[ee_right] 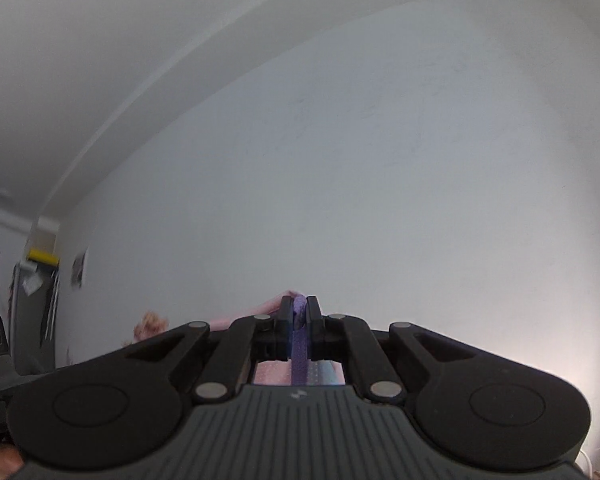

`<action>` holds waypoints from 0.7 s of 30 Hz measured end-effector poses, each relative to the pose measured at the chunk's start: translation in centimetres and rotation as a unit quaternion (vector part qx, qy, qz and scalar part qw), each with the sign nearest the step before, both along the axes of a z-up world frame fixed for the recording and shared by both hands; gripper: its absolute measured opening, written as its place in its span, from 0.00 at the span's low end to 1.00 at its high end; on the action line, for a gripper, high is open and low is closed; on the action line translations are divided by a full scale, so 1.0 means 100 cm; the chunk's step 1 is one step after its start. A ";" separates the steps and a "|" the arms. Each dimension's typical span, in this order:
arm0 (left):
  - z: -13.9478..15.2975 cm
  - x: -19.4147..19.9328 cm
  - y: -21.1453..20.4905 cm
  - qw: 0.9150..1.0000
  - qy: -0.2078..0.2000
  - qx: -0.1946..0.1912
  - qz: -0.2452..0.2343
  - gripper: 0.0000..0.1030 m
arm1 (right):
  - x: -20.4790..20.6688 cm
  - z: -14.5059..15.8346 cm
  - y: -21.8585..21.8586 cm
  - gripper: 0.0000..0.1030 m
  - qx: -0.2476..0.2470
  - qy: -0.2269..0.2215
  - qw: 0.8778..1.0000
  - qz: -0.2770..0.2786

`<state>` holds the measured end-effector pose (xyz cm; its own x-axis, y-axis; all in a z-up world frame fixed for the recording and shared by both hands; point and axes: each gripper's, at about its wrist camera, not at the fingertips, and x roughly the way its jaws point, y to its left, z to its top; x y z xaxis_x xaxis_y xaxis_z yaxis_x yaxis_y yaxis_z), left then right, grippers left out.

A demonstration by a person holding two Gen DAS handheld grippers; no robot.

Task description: Fold clothes

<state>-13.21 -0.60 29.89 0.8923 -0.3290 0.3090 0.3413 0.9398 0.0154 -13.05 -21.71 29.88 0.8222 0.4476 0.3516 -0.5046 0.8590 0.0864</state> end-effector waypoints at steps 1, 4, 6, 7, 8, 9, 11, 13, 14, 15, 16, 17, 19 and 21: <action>0.008 0.013 -0.003 1.000 0.000 0.011 0.009 0.03 | 0.011 0.002 0.002 0.05 0.008 0.005 1.000 0.000; 0.023 0.064 -0.010 0.998 0.017 0.048 0.040 0.03 | 0.065 0.002 -0.001 0.05 0.023 0.060 0.998 -0.009; 0.022 0.107 -0.012 0.995 0.043 0.065 0.057 0.03 | 0.117 0.003 -0.004 0.05 0.027 0.120 0.992 -0.015; 0.017 0.134 -0.013 0.993 0.074 0.069 0.057 0.04 | 0.146 0.002 -0.002 0.05 0.023 0.155 0.987 -0.025; 0.011 0.163 -0.015 0.990 0.109 0.073 0.056 0.05 | 0.176 -0.002 0.002 0.06 0.012 0.192 0.980 -0.044; 0.000 0.189 -0.015 0.985 0.142 0.075 0.066 0.12 | 0.204 -0.011 0.005 0.13 0.001 0.233 0.971 -0.063; -0.032 0.226 -0.018 0.965 0.223 0.088 0.101 0.32 | 0.250 -0.045 0.008 0.34 -0.034 0.318 0.940 -0.117; -0.064 0.246 -0.017 0.945 0.290 0.103 0.115 0.41 | 0.251 -0.083 -0.001 0.49 -0.043 0.353 0.927 -0.122; -0.078 0.245 -0.014 0.938 0.312 0.110 0.106 0.43 | 0.247 -0.102 -0.006 0.65 -0.046 0.364 0.923 -0.111; -0.091 0.238 -0.010 0.935 0.323 0.117 0.084 0.52 | 0.236 -0.118 -0.010 0.78 -0.046 0.371 0.922 -0.101; -0.104 0.230 -0.006 0.933 0.331 0.124 0.061 0.66 | 0.226 -0.133 -0.011 0.80 -0.058 0.379 0.919 -0.093; -0.115 0.220 -0.003 0.929 0.341 0.131 0.053 0.73 | 0.216 -0.147 -0.012 0.80 -0.070 0.386 0.916 -0.085; -0.140 0.197 0.004 0.920 0.365 0.137 0.049 0.82 | 0.191 -0.179 -0.007 0.80 -0.090 0.398 0.911 -0.060; -0.169 0.170 0.013 0.910 0.390 0.134 0.051 0.82 | 0.162 -0.204 -0.008 0.80 -0.109 0.412 0.904 -0.032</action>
<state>3.81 0.71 13.01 0.8362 -0.2035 -0.5093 0.2586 0.9652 0.0388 3.14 -22.48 9.47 0.7916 0.3739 -0.4832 -0.2935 0.9264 0.2360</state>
